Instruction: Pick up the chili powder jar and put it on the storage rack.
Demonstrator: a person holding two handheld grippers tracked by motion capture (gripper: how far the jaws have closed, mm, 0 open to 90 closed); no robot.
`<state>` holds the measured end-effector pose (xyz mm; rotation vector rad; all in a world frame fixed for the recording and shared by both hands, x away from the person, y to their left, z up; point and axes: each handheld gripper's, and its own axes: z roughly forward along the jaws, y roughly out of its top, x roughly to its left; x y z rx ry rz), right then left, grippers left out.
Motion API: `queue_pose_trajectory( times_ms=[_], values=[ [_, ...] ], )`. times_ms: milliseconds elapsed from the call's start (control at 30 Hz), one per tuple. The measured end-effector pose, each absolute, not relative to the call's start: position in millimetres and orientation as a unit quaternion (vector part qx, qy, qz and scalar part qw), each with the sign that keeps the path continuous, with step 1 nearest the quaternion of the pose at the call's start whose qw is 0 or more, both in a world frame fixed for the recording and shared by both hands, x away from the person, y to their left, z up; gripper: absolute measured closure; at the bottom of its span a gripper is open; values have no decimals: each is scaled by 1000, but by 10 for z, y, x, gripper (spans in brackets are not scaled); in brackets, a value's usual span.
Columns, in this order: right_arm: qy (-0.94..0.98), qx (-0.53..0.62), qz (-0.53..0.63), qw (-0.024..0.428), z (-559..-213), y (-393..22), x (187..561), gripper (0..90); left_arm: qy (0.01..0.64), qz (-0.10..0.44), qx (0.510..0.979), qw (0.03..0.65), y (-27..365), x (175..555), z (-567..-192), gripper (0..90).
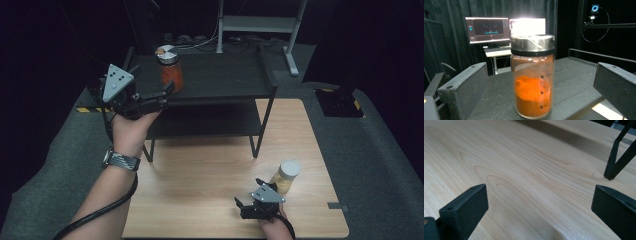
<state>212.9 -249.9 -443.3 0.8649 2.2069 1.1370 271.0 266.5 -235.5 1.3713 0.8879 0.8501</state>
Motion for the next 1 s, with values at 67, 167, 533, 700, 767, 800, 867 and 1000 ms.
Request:
queue_pose_trajectory(
  times_ms=[67, 167, 533, 700, 767, 800, 867, 1000],
  values=[
    [812, 318, 418, 254, -4431, -2495, 2129, 4, 383, 365, 594, 606, 2675, 2660, -2372, 4],
    [813, 317, 417, 255, -4432, -2491, 2127, 4, 379, 369, 596, 604, 2667, 2587, -2397, 4],
    [813, 316, 416, 256, -4432, -2483, 2122, 4, 384, 355, 607, 599, 2670, 2398, -2512, 4],
    [814, 315, 415, 256, -4429, -2480, 2122, 4, 377, 361, 613, 593, 2660, 2317, -2658, 4],
    [814, 315, 415, 257, -4431, -2484, 2121, 4, 376, 358, 615, 594, 2672, 2298, -2718, 4],
    [814, 315, 416, 257, -4432, -2484, 2121, 4, 373, 360, 616, 593, 2674, 2282, -2758, 4],
    [814, 315, 415, 257, -4431, -2483, 2121, 4, 374, 354, 619, 593, 2694, 2240, -2882, 4],
    [814, 315, 414, 257, -4429, -2477, 2121, 4, 368, 353, 624, 592, 2702, 2184, -3040, 4]
  ],
)
